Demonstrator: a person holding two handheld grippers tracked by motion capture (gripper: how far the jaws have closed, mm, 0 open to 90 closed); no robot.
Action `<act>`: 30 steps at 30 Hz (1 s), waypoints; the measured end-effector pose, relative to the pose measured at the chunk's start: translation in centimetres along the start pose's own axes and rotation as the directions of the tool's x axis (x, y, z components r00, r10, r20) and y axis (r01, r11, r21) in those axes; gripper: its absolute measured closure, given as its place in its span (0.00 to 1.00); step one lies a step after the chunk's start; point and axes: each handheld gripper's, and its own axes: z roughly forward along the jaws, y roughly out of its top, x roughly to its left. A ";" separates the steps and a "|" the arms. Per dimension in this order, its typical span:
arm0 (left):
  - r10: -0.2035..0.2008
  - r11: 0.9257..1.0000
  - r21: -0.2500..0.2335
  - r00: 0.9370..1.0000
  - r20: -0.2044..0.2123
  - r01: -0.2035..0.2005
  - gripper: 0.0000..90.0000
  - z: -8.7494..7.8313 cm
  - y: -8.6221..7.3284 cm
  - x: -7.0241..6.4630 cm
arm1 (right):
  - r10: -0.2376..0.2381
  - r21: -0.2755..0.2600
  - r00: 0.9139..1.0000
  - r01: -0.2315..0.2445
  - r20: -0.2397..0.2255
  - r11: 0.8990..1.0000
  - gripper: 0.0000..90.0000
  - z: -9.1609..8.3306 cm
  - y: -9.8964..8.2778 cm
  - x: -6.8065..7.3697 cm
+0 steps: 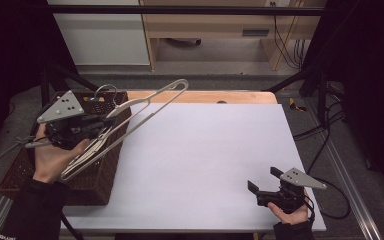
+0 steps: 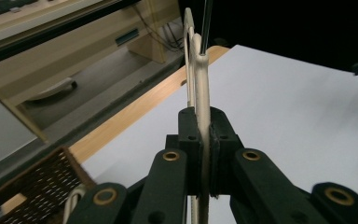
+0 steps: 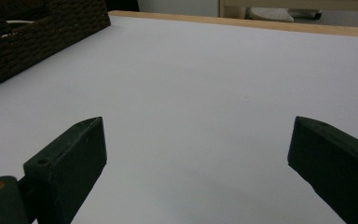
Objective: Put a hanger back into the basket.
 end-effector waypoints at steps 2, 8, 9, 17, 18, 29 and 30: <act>-0.001 1.000 0.009 1.000 -0.024 0.002 0.95 -0.3 -0.3 0.9 | 0.007 0.003 1.000 -0.007 -0.001 1.000 0.05 0.0 0.0 0.0; -0.018 1.000 0.013 0.998 -0.060 0.019 0.95 -1.2 -1.7 3.5 | 0.004 -0.001 1.000 -0.004 -0.004 1.000 0.05 0.0 0.0 0.0; -0.017 1.000 0.014 0.998 -0.066 0.018 0.95 -1.2 -1.9 3.8 | 0.003 -0.002 1.000 -0.003 -0.005 1.000 0.05 0.0 0.0 0.0; -0.044 0.998 0.047 0.994 -0.100 0.049 0.95 -1.6 -3.9 6.6 | 0.018 -0.003 1.000 -0.018 -0.010 1.000 0.05 0.0 0.1 0.1; -0.048 0.997 0.051 0.993 -0.109 0.053 0.95 -1.6 -4.2 6.9 | 0.017 -0.004 1.000 -0.017 -0.011 1.000 0.05 0.0 0.1 0.1; -0.071 0.991 0.098 0.980 -0.185 0.090 0.95 -2.2 -7.6 10.0 | 0.009 -0.002 1.000 -0.009 -0.019 1.000 0.05 0.1 0.1 0.1; -0.070 0.990 0.103 0.979 -0.191 0.091 0.96 -2.2 -7.9 10.2 | 0.008 -0.002 1.000 -0.008 -0.019 1.000 0.05 0.1 0.1 0.1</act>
